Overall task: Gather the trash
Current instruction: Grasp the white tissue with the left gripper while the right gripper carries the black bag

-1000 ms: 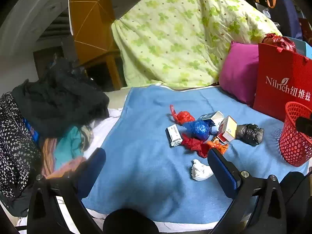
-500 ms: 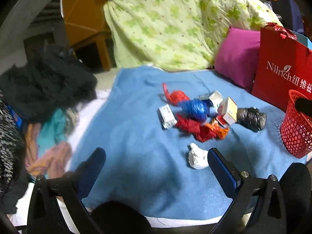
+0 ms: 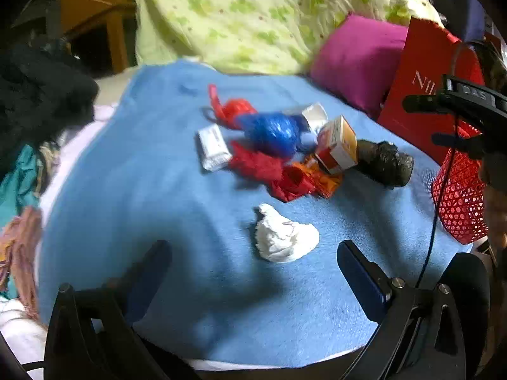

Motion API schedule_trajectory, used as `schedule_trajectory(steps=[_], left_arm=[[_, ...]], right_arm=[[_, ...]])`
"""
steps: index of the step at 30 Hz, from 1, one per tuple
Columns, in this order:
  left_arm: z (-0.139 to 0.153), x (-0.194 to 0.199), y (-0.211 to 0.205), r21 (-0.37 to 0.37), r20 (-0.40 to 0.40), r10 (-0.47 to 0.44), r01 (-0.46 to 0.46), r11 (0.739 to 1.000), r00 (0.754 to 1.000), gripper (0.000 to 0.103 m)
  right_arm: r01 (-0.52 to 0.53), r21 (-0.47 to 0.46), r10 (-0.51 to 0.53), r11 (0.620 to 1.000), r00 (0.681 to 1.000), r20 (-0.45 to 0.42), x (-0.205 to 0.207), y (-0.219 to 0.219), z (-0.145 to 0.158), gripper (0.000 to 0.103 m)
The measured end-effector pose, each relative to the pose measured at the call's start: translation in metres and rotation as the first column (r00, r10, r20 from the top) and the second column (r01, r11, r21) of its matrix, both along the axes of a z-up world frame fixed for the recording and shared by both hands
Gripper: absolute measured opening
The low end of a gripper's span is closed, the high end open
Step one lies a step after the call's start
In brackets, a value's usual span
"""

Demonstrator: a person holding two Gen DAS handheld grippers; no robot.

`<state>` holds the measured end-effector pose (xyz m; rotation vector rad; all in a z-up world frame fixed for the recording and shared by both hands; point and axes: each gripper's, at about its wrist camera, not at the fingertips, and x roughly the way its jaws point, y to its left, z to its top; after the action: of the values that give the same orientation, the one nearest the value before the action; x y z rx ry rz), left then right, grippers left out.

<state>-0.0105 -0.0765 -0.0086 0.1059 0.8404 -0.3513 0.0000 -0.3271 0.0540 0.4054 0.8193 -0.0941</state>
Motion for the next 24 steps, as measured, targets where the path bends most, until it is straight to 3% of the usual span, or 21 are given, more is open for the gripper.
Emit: schedule_trajectory(steps=[7,9,11,12,13,14,17,24], left_arm=[[-0.027,0.021,-0.017,-0.028,-0.113,-0.037,0.034,0.999,0.993,0.103],[-0.034,0.026,-0.020,-0.024,-0.142,-0.038,0.035,0.999,0.989,0.098],[-0.041,0.031,-0.021,-0.031,-0.177,-0.046,0.041,0.999,0.983,0.084],[-0.046,0.034,-0.022,-0.035,-0.199,-0.048,0.041,0.999,0.979,0.079],[-0.051,0.037,-0.022,-0.037,-0.224,-0.047,0.040,0.998,0.973,0.068],[-0.054,0.038,-0.021,-0.045,-0.242,-0.050,0.041,0.998,0.969,0.056],[-0.059,0.039,-0.020,-0.076,-0.259,-0.060,0.042,0.996,0.964,0.044],[-0.034,0.023,-0.018,-0.084,-0.192,-0.072,0.057,0.995,0.979,0.037]], right_arm=[[-0.112,-0.083,0.090,0.990,0.969,-0.231,0.059,-0.018,-0.052,0.081],[-0.147,-0.050,0.128,0.988,0.955,-0.268,0.065,-0.018,-0.069,0.076],[-0.160,-0.022,0.146,0.987,0.942,-0.301,0.066,-0.016,-0.086,0.068],[-0.160,-0.015,0.148,0.987,0.941,-0.303,0.065,-0.016,-0.090,0.055],[-0.162,0.008,0.157,0.987,0.941,-0.299,0.062,-0.016,-0.095,0.041],[-0.156,0.021,0.155,0.988,0.947,-0.280,0.057,-0.016,-0.096,0.041],[-0.148,0.036,0.152,0.988,0.959,-0.238,0.040,-0.017,-0.092,0.039],[-0.197,0.032,0.199,0.980,0.976,-0.084,-0.023,0.000,-0.039,0.038]])
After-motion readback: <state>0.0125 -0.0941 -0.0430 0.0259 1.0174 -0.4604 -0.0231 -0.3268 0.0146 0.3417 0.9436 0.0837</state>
